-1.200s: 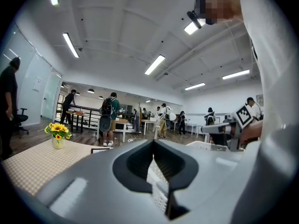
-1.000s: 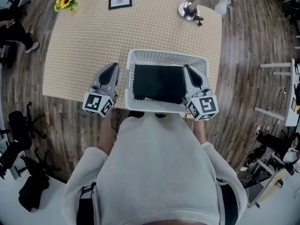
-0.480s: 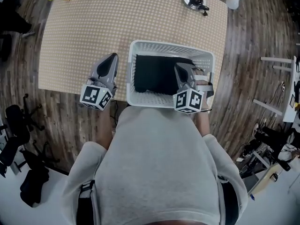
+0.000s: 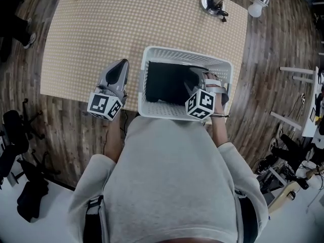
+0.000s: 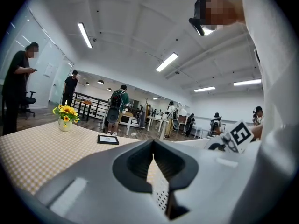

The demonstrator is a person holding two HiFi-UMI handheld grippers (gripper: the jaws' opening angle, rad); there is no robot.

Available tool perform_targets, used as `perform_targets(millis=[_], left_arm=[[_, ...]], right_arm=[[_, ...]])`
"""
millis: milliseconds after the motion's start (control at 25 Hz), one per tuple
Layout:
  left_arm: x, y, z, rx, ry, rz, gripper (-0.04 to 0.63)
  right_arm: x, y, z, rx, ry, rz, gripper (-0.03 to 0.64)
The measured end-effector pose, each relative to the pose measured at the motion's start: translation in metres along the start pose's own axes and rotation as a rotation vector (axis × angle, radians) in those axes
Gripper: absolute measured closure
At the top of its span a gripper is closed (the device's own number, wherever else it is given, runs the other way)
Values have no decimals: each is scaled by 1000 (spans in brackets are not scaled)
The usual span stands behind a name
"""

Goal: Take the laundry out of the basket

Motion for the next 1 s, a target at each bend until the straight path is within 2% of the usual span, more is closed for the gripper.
perform_targets(millis=[80,160,200,280,480,560,800,920,1000], left_arm=[[0,0,2,-6,-7,-5,588],[-1,1,3,-14,-12,-6,588],[-2,2,3,-17,-13,-5,588],[-5,4,4,-24,-16,-3,588],[-15,7,12,-42,-47,-8,588],[-18,9,15,-48,-56,-9,588],[-19,12,16,-64,-55,-16,588],[-17,10,12,-66,-46,-23,588],[-18,8,11,-68,-45,-29,588]], right_arm=[[22,9,22,20,-201,45,240],[47,18,42,4,-355,85,107],[58,21,49,-15,-403,104,67],[78,26,56,-54,-470,136,34],[111,30,70,-94,-620,234,18],[117,32,75,-88,-646,242,18],[118,31,75,-73,-639,217,18],[117,32,76,-88,-619,275,21],[114,32,78,-103,-616,314,59]])
Point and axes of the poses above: the fingertips, and each gripper's own axes: x forward along the fingers, z to its left, y out of its underside, the point moved 1 cm from there along -x, backward along the fingers, and after that the axes turned 2 degrees about y, right-handed, at the moved point
